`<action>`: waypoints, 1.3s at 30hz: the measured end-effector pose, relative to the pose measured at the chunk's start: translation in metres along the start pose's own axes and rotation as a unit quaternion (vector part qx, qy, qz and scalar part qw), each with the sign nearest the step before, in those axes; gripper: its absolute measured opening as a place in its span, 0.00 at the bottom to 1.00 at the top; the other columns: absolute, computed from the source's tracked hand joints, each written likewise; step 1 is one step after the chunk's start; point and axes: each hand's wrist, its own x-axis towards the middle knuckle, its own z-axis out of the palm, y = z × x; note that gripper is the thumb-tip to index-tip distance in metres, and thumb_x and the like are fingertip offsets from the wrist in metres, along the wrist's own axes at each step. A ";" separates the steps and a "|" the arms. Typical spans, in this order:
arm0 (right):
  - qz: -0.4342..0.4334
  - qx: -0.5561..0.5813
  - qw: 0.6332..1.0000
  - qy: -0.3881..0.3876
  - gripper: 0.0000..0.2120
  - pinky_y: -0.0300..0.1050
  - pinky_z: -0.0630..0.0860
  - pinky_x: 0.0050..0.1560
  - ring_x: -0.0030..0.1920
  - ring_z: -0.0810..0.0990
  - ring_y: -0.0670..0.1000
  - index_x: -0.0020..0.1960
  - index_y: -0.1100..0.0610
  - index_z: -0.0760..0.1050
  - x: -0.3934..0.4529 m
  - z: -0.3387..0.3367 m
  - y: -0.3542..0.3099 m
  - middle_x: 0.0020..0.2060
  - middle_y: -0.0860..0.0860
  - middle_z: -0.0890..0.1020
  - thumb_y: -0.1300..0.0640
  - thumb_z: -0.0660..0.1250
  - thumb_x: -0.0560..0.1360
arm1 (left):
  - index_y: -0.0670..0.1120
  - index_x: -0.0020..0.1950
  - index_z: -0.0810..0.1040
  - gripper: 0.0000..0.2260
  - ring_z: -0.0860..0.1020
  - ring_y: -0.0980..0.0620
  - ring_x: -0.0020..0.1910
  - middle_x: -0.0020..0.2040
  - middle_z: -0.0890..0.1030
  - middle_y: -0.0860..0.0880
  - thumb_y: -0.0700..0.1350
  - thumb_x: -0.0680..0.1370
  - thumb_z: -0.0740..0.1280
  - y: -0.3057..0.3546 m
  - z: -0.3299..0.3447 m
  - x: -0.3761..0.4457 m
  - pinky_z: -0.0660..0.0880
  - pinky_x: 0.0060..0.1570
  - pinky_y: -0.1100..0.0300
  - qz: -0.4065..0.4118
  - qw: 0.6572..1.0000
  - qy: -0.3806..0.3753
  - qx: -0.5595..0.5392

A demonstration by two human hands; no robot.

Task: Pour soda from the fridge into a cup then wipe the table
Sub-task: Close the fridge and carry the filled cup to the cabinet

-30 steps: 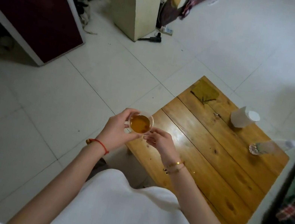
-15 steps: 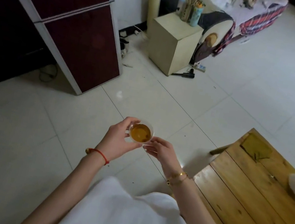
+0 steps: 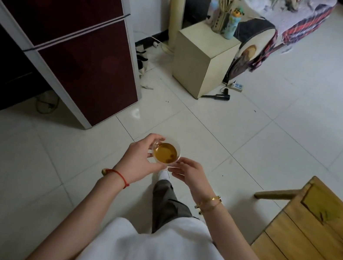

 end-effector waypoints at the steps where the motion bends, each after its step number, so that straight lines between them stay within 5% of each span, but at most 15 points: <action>1: 0.000 0.001 1.000 0.000 0.13 0.45 0.77 0.55 0.49 0.80 0.55 0.49 0.61 0.77 0.015 0.001 -0.010 0.43 0.54 0.82 0.67 0.54 0.81 | 0.49 0.67 0.72 0.30 0.73 0.59 0.57 0.59 0.75 0.53 0.42 0.68 0.79 -0.001 -0.005 0.017 0.70 0.45 0.81 0.000 1.000 0.001 0.001; 10: -0.009 0.002 1.000 0.012 0.12 0.54 0.75 0.63 0.50 0.80 0.56 0.49 0.62 0.78 0.167 -0.007 -0.141 0.47 0.58 0.82 0.67 0.56 0.80 | 0.49 0.66 0.73 0.30 0.76 0.56 0.61 0.61 0.77 0.53 0.43 0.66 0.80 0.024 -0.067 0.207 0.75 0.54 0.72 0.035 0.999 0.019 -0.001; 23: -0.014 0.010 0.998 0.064 0.11 0.51 0.76 0.62 0.54 0.81 0.59 0.52 0.62 0.77 0.349 -0.014 -0.270 0.48 0.57 0.82 0.65 0.55 0.81 | 0.50 0.66 0.72 0.31 0.75 0.54 0.63 0.63 0.77 0.51 0.46 0.66 0.80 0.036 -0.129 0.447 0.78 0.60 0.56 0.054 0.998 -0.033 0.005; 30: 0.004 0.050 0.992 0.115 0.13 0.48 0.77 0.58 0.50 0.80 0.55 0.54 0.65 0.77 0.462 -0.009 -0.328 0.48 0.58 0.82 0.67 0.54 0.81 | 0.50 0.66 0.72 0.30 0.76 0.54 0.62 0.62 0.78 0.52 0.45 0.67 0.79 0.040 -0.167 0.581 0.78 0.60 0.55 0.085 0.991 -0.091 0.049; 39: -0.015 0.128 0.973 0.192 0.14 0.47 0.77 0.56 0.47 0.79 0.54 0.46 0.57 0.78 0.574 -0.011 -0.416 0.42 0.53 0.82 0.67 0.56 0.80 | 0.52 0.67 0.71 0.30 0.73 0.60 0.57 0.58 0.75 0.57 0.44 0.68 0.78 0.072 -0.209 0.742 0.71 0.54 0.72 0.124 0.974 -0.177 0.070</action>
